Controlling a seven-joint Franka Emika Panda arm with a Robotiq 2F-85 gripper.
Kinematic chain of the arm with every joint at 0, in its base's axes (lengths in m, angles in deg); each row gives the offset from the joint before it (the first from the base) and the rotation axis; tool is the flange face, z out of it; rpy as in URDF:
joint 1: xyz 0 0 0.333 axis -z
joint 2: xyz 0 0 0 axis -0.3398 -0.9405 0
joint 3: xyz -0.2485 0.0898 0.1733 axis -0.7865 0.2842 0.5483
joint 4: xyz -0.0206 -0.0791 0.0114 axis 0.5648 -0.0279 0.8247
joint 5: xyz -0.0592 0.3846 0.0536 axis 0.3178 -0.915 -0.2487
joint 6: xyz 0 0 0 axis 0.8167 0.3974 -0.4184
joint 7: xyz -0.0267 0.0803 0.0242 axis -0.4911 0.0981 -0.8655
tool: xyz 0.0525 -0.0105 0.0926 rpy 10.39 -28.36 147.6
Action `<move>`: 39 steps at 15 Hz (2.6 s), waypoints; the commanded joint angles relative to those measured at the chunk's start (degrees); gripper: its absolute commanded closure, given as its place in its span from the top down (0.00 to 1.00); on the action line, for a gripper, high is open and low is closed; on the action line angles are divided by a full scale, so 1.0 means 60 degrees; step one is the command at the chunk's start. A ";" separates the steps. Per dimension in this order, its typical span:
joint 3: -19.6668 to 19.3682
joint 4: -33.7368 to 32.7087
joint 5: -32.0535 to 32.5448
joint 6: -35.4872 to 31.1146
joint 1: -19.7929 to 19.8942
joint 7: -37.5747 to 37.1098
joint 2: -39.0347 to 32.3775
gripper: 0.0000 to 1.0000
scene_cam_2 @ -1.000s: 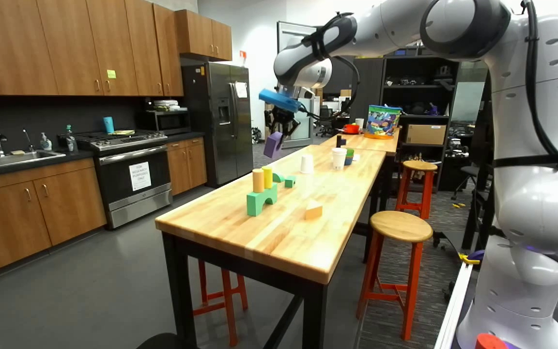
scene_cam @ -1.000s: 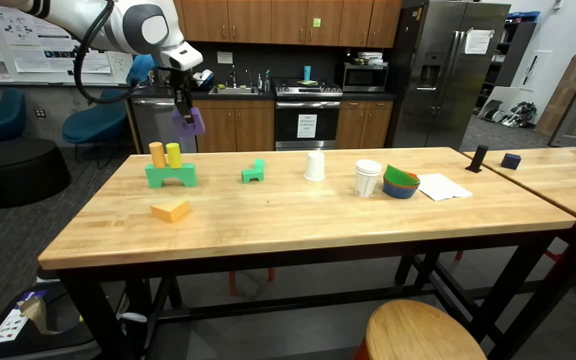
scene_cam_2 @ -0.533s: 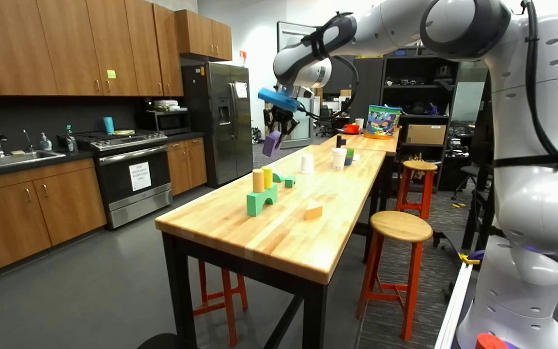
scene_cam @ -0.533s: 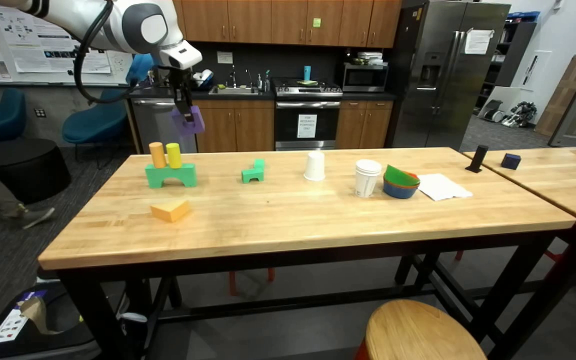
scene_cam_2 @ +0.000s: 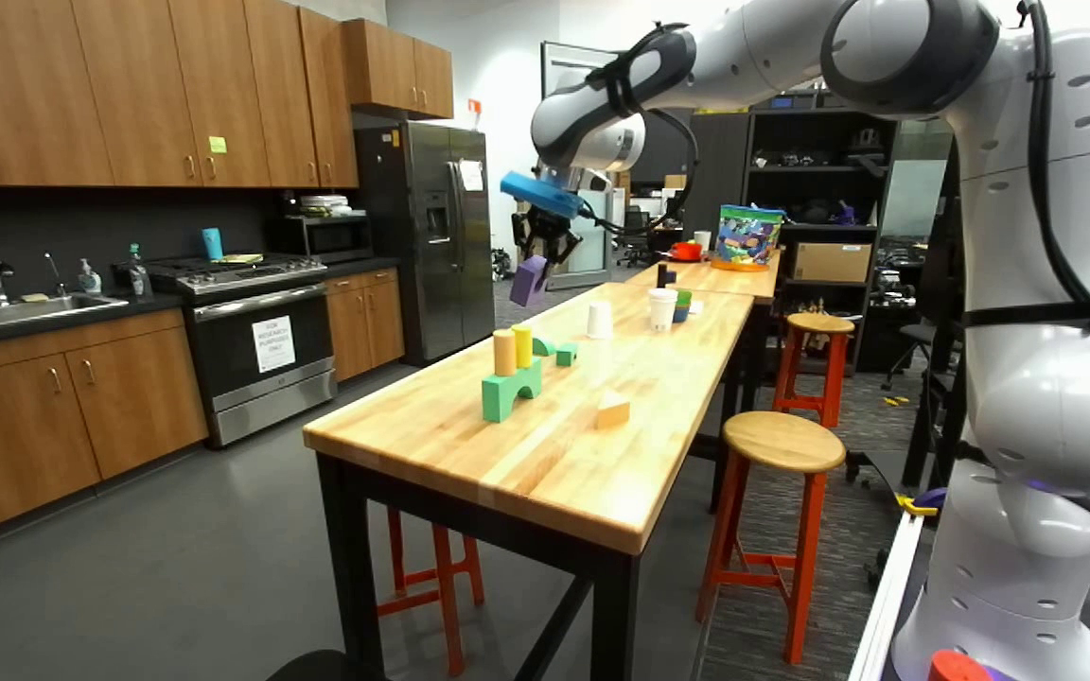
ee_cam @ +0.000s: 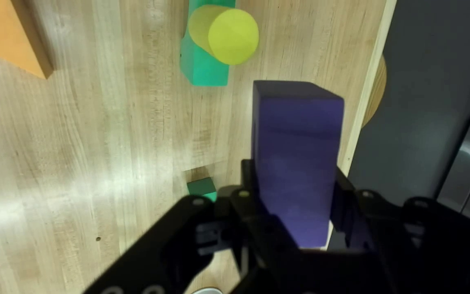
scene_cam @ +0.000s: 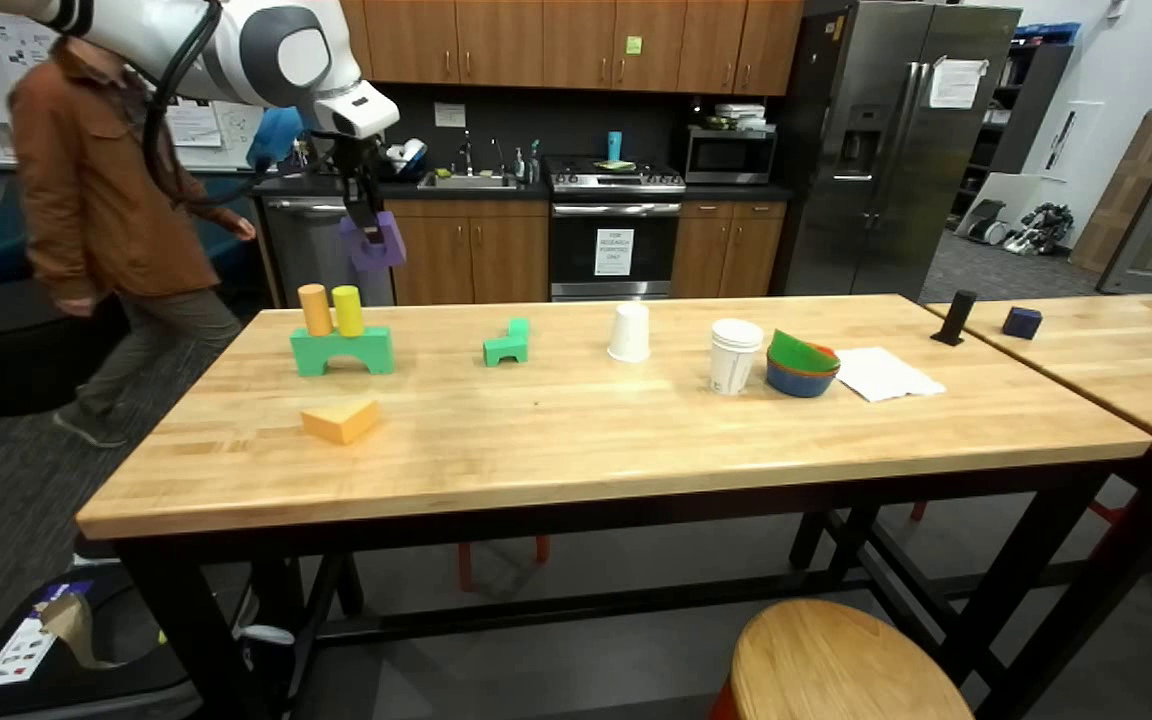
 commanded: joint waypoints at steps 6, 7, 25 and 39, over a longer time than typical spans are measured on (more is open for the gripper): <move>0.0027 -0.0311 0.0287 0.0759 -0.0151 -0.0436 -0.0030 0.16; 0.0039 -0.0398 0.0250 0.1022 -0.0131 -0.0417 -0.0073 0.16; 0.0122 -0.1363 0.0333 0.1975 -0.0221 -0.0416 -0.0688 0.16; 0.0140 -0.1836 0.0871 0.1952 -0.0523 -0.1017 -0.1133 0.16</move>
